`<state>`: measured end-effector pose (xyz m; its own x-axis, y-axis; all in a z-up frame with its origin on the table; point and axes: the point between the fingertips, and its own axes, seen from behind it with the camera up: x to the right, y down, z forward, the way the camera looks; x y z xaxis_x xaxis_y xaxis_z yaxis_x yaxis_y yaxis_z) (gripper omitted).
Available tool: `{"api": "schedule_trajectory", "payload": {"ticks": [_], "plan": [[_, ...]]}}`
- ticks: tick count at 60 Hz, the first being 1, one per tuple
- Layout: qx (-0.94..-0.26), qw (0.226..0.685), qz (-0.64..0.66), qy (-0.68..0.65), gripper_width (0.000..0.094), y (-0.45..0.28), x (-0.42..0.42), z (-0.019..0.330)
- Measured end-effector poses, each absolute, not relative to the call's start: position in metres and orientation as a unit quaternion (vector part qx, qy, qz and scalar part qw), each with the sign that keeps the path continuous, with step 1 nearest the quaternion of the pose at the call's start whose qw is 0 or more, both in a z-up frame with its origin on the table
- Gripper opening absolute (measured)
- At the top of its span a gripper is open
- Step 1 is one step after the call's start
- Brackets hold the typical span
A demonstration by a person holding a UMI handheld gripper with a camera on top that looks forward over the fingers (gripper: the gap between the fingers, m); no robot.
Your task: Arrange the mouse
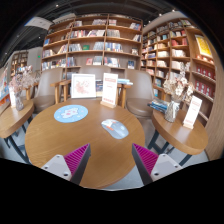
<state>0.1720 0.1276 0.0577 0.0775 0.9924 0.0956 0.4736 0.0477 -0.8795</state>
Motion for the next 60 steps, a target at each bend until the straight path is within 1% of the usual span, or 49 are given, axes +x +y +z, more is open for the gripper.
{"api": "schedule_trajectory", "payload": {"ticks": [27,39,41,43,47,60], "plan": [[-0.622,0.398,0.318,-0.594,0.0852,0.171,0.094,0.019],[-0.623,0.383,0.308,-0.608,0.0856,0.176,0.051,-0.006],[-0.626,0.373,0.295,-0.618,0.0856,0.177,0.050,-0.014],[-0.617,0.374,0.303,-0.622,0.0837,0.175,0.047,-0.009],[-0.612,0.375,0.302,-0.628,0.0854,0.178,0.043,-0.010],[-0.637,0.353,0.296,-0.618,0.0856,0.187,0.031,-0.013]]}}
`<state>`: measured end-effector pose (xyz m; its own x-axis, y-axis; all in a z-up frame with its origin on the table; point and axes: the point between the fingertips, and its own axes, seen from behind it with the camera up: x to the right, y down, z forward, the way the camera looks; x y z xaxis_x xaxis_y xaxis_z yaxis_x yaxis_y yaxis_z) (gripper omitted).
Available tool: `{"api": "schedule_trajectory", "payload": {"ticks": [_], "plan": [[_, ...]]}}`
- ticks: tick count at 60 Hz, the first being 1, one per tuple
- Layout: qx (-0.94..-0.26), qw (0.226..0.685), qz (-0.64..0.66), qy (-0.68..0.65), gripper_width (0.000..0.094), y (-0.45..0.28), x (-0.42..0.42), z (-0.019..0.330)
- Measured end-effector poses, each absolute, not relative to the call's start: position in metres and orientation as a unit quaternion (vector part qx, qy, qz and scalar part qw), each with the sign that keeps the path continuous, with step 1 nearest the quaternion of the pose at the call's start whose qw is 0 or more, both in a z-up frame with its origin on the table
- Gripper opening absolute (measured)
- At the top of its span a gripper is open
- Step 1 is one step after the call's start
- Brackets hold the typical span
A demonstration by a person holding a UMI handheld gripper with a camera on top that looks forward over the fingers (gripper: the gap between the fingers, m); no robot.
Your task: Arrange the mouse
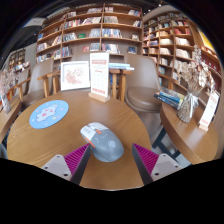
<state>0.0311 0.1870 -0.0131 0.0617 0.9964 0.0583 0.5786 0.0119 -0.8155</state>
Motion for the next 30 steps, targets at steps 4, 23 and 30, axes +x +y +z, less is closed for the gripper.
{"api": "schedule_trajectory", "payload": {"ticks": [4,23,30], "plan": [[-0.640,0.349,0.294,-0.618,0.0853,0.187,0.026,-0.013],[-0.643,0.349,0.276,-0.623,0.0850,0.184,-0.010,-0.012],[-0.650,0.346,0.276,-0.618,0.0853,0.187,-0.024,-0.014]]}}
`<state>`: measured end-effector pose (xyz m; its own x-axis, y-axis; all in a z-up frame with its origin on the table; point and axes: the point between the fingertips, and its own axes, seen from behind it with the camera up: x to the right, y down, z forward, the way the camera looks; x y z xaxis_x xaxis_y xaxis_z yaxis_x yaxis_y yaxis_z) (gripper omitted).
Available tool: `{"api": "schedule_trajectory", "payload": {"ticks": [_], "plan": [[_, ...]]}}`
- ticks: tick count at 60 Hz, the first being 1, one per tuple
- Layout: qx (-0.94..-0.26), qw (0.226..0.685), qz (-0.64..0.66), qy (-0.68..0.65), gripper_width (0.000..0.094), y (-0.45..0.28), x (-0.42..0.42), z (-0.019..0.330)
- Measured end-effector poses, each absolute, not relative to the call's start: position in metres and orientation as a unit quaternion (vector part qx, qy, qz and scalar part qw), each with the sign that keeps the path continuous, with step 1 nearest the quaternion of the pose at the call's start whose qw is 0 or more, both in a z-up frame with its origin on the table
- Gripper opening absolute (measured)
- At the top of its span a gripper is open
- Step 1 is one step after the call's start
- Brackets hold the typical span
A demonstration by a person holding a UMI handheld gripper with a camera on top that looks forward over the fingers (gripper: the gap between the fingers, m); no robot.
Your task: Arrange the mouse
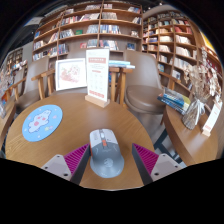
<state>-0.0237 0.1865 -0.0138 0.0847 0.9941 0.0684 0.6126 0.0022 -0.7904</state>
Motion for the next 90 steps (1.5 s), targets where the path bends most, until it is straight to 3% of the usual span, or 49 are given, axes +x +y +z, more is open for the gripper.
{"api": "schedule_trajectory", "payload": {"ticks": [9,13,16,22,26,34,43,48,63,78,81,85,87,90], "plan": [[-0.654,0.340,0.279,-0.615,0.0818,0.187,-0.037,-0.015],[-0.654,0.332,0.286,-0.617,0.0690,0.183,-0.042,-0.016],[-0.657,0.322,0.293,-0.616,0.0516,0.176,-0.043,-0.017],[-0.667,0.322,0.270,-0.615,0.0459,0.181,-0.041,-0.016],[-0.672,0.318,0.287,-0.604,0.0448,0.170,-0.043,0.004],[-0.642,0.352,0.325,-0.599,0.0449,0.127,-0.055,0.072],[-0.623,0.332,0.373,-0.602,0.0447,0.040,-0.092,0.108],[-0.622,0.325,0.372,-0.607,0.0447,0.002,-0.116,0.097],[-0.636,0.283,0.338,-0.634,0.0445,-0.069,-0.136,0.017],[-0.638,0.297,0.316,-0.636,0.0509,-0.080,-0.131,-0.012],[-0.634,0.306,0.311,-0.639,0.0584,-0.078,-0.131,-0.012],[-0.634,0.313,0.302,-0.640,0.0863,-0.077,-0.125,-0.008],[-0.632,0.318,0.300,-0.639,0.0822,-0.076,-0.121,-0.003],[-0.628,0.328,0.305,-0.636,0.0836,-0.075,-0.113,0.013]]}}
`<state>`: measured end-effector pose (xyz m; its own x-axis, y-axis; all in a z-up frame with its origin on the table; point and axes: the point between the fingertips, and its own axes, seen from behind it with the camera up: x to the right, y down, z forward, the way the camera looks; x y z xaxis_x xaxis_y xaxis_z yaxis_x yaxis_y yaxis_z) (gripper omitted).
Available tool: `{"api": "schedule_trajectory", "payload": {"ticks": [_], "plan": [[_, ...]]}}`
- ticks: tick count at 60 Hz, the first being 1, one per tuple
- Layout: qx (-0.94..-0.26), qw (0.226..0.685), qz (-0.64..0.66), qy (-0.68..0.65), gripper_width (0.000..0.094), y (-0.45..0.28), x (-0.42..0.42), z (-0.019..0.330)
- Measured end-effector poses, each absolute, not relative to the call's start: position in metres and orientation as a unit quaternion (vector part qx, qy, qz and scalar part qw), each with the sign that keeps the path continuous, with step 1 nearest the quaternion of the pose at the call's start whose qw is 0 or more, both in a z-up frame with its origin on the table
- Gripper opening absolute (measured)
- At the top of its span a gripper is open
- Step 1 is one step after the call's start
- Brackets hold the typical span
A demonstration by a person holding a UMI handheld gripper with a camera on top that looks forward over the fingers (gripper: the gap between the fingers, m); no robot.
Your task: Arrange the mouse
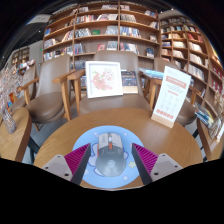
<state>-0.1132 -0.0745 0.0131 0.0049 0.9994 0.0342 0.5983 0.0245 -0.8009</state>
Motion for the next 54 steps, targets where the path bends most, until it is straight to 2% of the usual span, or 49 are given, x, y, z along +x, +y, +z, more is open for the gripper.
{"api": "schedule_trajectory", "payload": {"ticks": [15,27,38,54], "plan": [[-0.617,0.365,0.328,-0.616,0.0851,-0.057,-0.005,0.114],[-0.622,0.379,0.342,-0.594,0.0854,-0.035,0.113,0.171],[-0.622,0.389,0.342,-0.588,0.0856,-0.027,0.199,0.192],[-0.611,0.386,0.335,-0.605,0.0853,-0.026,0.260,0.178]]}}
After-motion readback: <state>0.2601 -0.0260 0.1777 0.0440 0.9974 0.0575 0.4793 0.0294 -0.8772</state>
